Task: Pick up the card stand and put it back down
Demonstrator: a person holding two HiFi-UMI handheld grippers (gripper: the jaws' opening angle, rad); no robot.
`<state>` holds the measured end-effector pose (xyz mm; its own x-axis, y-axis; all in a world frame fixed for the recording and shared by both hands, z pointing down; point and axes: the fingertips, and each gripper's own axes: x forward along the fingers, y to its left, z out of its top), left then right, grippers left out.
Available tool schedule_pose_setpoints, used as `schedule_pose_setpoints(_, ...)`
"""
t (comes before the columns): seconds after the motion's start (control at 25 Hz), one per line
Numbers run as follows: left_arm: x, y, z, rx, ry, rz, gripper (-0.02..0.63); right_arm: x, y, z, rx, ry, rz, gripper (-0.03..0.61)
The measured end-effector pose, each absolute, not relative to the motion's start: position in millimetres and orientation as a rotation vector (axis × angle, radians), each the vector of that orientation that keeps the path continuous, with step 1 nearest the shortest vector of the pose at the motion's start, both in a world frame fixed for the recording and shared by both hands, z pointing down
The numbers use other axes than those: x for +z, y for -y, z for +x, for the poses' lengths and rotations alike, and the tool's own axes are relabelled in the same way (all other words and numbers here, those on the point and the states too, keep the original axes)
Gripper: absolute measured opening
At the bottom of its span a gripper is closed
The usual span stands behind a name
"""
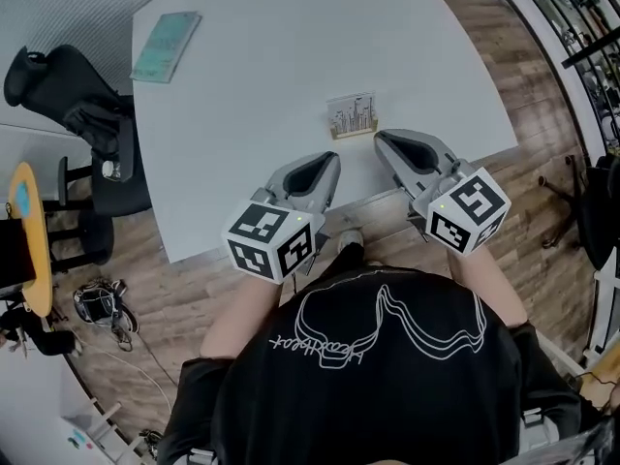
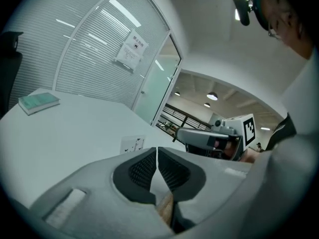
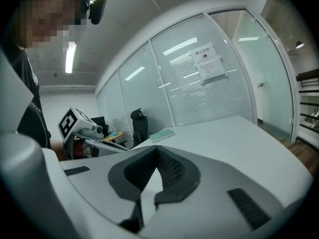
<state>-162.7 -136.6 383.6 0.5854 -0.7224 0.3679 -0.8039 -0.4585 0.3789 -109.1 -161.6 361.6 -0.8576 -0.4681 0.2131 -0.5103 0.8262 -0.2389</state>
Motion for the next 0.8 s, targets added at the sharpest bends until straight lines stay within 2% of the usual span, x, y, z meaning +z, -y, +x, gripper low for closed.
schedule_pose_setpoints(0.28, 332.1, 98.4, -140.9, 0.074, 1.128, 2.377, 0.015, 338.8, 103.3, -114.9, 0.457, 2.893, 0.526, 0.006)
schedule_pose_setpoints(0.8, 308.0, 69.4, -130.0, 0.056, 1.167, 2.413, 0.014, 314.0, 73.0, -107.0, 0.406, 2.943, 0.498, 0.006)
